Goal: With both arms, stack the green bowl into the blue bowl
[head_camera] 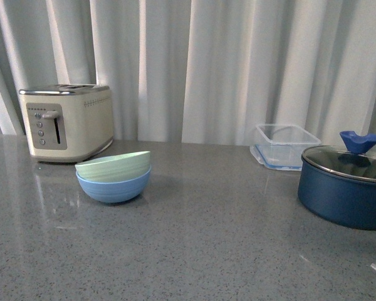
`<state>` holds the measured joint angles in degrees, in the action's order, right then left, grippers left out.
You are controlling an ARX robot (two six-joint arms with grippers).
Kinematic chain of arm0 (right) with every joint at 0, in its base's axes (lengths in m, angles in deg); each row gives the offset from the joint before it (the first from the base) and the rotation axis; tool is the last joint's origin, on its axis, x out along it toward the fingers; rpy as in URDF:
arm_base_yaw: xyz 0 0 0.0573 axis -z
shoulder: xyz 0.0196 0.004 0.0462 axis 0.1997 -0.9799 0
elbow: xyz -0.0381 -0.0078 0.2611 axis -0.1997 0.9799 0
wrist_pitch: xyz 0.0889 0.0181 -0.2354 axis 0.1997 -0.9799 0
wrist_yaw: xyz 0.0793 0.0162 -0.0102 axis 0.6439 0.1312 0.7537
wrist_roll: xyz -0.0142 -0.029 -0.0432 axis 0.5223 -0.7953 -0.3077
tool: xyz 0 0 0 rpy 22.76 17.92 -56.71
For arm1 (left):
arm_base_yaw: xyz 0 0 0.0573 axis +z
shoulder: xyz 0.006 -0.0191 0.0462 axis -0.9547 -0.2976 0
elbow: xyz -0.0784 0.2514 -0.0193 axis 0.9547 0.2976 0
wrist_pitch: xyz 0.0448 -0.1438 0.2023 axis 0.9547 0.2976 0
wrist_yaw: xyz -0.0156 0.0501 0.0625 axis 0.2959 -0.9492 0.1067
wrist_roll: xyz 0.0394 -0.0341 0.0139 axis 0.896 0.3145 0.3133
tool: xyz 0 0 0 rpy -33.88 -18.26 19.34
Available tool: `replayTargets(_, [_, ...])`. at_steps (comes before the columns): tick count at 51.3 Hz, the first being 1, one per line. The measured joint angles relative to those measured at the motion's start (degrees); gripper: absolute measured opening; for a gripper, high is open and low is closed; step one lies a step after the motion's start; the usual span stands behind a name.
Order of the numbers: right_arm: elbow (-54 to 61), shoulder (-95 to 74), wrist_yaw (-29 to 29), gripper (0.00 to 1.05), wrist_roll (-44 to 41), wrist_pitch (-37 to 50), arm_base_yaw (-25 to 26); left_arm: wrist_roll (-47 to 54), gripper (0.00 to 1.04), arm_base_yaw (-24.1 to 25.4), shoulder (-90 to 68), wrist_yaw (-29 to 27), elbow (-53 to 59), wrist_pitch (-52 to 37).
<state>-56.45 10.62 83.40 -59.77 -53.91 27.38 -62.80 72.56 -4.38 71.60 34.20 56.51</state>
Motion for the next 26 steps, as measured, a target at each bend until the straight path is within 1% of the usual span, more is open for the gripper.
replayTargets(4, [0.11, 0.09, -0.09, 0.95, -0.42, 0.44, -0.04, 0.0, 0.98, 0.0, 0.0, 0.0, 0.0, 0.0])
replayTargets(6, [4.37, 1.33, -4.0, 0.88, -0.31, 10.49, -0.79, 0.0, 0.98, 0.0, 0.0, 0.0, 0.0, 0.0])
replayTargets(7, [5.6, 1.73, -5.07, 0.86, -0.31, 13.27, -0.98, 0.0, 0.98, 0.0, 0.0, -0.02, 0.0, 0.0])
replayTargets(8, [7.98, 2.49, -6.45, 0.83, -0.31, 18.34, -1.38, 0.0, 0.98, 0.0, 0.0, 0.02, 0.0, 0.0])
replayTargets(9, [10.45, 3.34, -7.21, 0.79, -0.31, 23.17, -1.75, 0.0, 0.98, 0.0, 0.0, 0.0, 0.0, 0.0])
replayTargets(10, [11.65, 3.8, -7.82, 0.77, -0.28, 25.24, -1.92, 0.0, 0.98, 0.0, 0.0, 0.0, 0.0, 0.0])
replayTargets(13, [18.08, 6.56, -9.31, 0.67, -0.35, 35.76, -3.06, 0.0, 0.98, 0.0, 0.0, 0.0, 0.0, 0.0])
replayTargets(14, [18.99, 6.99, -9.51, 0.65, -0.35, 37.05, -3.23, 0.0, 0.98, 0.0, 0.0, 0.0, 0.0, 0.0])
replayTargets(17, [23.85, 9.68, -10.67, 0.54, -0.37, 42.49, -4.46, 0.0, 0.98, 0.0, 0.0, 0.02, 0.0, 0.0])
replayTargets(18, [24.17, 9.88, -10.78, 0.53, -0.37, 42.73, -4.55, 0.0, 0.98, 0.0, 0.0, 0.02, 0.0, 0.0])
replayTargets(21, [27.89, 12.11, -11.65, 0.42, -0.37, 44.54, -5.64, 0.0, 0.98, 0.0, 0.0, 0.0, 0.0, 0.0])
replayTargets(22, [28.46, 12.41, -11.78, 0.4, -0.37, 44.74, -5.81, 0.0, 0.98, 0.0, 0.0, 0.0, 0.0, 0.0])
replayTargets(26, [32.26, 14.36, -12.81, 0.28, -0.39, 45.68, -6.93, 0.0, 0.98, 0.0, 0.0, 0.0, 0.0, 0.0])
